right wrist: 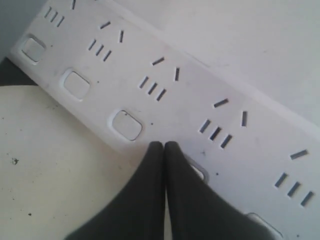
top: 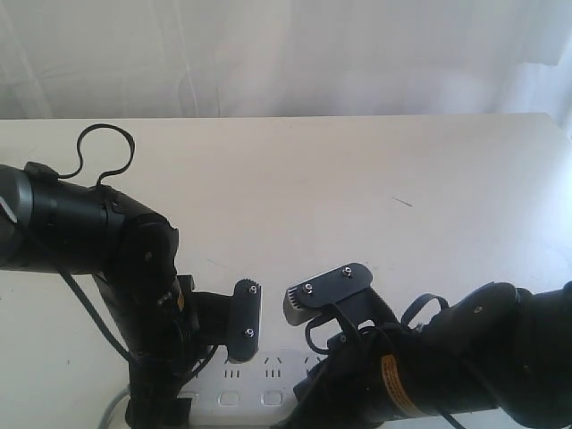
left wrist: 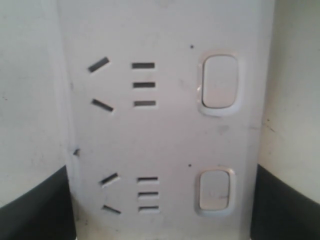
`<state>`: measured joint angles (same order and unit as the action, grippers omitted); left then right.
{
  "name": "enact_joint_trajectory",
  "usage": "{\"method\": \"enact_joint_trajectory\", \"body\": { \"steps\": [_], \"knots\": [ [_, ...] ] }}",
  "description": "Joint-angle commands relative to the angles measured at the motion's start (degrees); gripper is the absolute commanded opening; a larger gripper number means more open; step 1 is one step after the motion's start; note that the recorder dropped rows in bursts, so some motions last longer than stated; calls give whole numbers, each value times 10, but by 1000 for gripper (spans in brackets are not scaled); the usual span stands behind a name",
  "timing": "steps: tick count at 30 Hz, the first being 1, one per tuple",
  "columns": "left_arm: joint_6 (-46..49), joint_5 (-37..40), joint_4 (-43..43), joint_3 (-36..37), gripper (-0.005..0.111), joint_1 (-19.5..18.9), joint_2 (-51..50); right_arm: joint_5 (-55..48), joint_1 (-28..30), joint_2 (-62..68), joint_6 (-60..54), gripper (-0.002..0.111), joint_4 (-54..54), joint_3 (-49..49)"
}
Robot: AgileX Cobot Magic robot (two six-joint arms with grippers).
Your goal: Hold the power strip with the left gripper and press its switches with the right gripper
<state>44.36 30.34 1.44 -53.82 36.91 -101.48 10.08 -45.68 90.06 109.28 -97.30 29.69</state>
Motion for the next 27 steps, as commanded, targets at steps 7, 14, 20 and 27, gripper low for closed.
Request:
{"method": "enact_joint_trajectory", "body": {
  "steps": [7,14,20,27],
  "knots": [
    [4,35,-11,10,0,4,-22,-34,40,15,24,0,-26,-46],
    [4,37,-47,10,0,4,-22,0,40,-26,-16,0,-26,-23],
    [-13,39,-86,10,0,4,-22,5,40,-157,-12,0,-26,-25],
    [-40,40,-116,10,0,4,-22,-66,40,-240,-10,0,-26,-81]
  ]
}}
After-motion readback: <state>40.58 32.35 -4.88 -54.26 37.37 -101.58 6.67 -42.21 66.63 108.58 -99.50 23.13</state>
